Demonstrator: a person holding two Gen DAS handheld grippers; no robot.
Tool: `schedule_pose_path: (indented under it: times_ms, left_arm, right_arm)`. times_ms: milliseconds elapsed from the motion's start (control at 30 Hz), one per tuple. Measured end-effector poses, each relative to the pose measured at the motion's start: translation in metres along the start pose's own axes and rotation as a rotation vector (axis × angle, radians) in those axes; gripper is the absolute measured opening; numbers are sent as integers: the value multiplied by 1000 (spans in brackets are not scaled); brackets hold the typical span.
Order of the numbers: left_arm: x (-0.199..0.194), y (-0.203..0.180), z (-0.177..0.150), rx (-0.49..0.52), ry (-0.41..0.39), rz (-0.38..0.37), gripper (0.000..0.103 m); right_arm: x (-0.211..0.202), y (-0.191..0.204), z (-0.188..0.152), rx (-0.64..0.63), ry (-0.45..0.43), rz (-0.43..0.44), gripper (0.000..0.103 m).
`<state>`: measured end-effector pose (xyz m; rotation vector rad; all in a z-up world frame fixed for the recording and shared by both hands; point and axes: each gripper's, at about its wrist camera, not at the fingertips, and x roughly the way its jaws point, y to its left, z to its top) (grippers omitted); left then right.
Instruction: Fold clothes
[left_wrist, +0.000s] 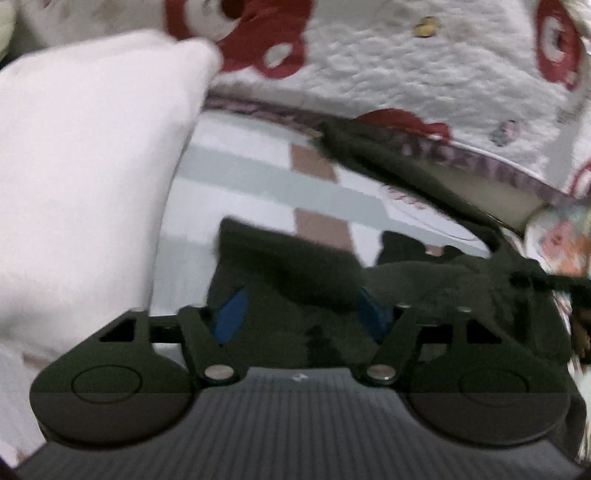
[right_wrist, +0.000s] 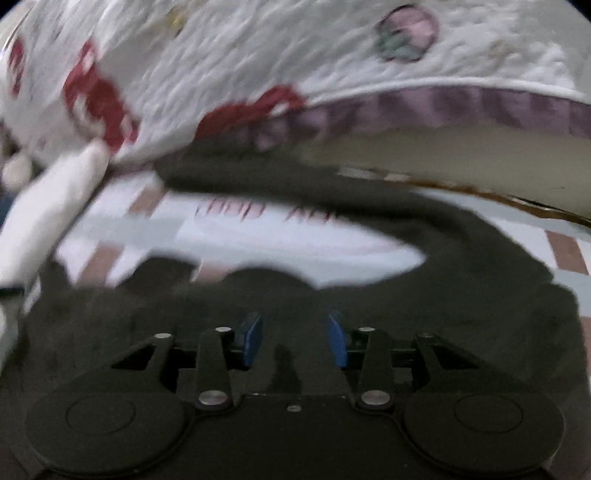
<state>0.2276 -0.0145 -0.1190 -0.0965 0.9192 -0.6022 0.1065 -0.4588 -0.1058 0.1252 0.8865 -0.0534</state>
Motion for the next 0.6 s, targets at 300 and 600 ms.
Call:
schedule_pose_path:
  times_ms: [300,600]
  left_arm:
    - [24,-4,-8,-3,66,134,26]
    - [15,7,-19,6,-47,89,54]
  right_arm:
    - [7,-9,-45,-65,70,-77,67]
    - [6,-11,-63,-95,174,34,91]
